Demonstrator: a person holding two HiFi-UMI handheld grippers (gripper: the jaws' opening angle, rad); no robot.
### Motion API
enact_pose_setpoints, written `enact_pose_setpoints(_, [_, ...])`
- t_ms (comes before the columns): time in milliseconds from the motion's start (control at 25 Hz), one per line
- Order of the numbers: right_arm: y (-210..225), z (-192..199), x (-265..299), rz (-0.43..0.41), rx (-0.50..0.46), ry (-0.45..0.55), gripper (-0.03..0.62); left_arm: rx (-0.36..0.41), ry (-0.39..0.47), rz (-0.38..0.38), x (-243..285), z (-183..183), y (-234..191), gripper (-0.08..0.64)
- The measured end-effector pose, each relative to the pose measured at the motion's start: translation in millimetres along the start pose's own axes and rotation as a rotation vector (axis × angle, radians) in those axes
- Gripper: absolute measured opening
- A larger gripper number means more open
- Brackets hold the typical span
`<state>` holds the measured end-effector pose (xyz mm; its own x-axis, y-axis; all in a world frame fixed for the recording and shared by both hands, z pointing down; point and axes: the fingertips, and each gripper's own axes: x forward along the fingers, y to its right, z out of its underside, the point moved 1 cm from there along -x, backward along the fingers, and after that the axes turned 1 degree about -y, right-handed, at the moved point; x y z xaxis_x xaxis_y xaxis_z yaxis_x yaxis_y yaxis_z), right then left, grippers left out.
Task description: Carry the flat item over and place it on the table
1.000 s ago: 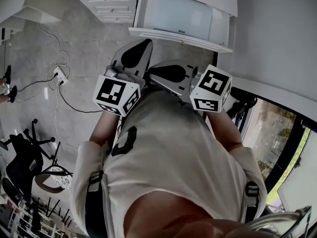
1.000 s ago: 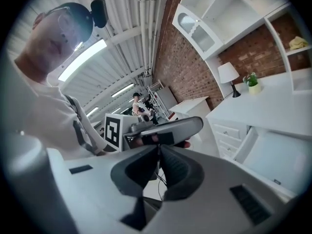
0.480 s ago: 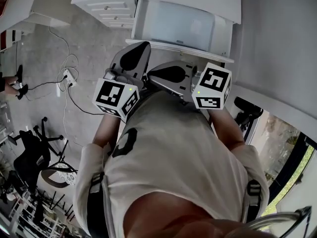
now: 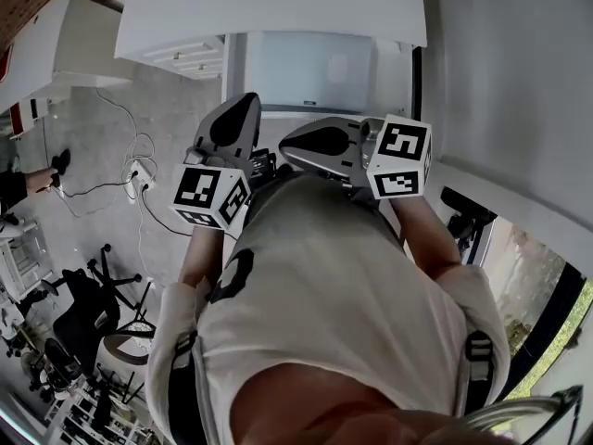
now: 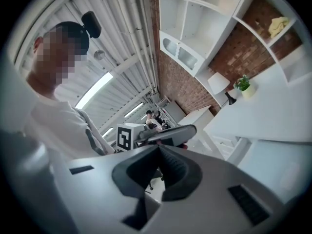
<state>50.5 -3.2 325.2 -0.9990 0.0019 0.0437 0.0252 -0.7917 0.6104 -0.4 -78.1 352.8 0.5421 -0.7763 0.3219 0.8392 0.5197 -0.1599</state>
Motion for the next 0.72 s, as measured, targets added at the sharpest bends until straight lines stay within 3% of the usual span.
enact_pose_setpoints(160, [36.2,-2.6,-42.3,0.053,0.091,0.038,0.009,-0.019,-0.026,-0.060,16.9,0.8,-3.8,0.020])
enact_pose_setpoints(360, [104.7,21.4,-95.1,0.309,0.187,-0.013,0.009,-0.012,-0.076,-0.148,30.5,6.7,-10.1,0.020])
enact_pose_setpoints(440, [124.7,31.1,-111.1,0.375,0.237,-0.047,0.009,-0.018,-0.096,-0.180,32.0,8.7,-13.8,0.020])
enact_pose_setpoints(720, [160.0,49.6,-123.6,0.423,0.366,-0.087,0.011,-0.071,-0.187,-0.248,41.3,37.0,-41.6,0.020])
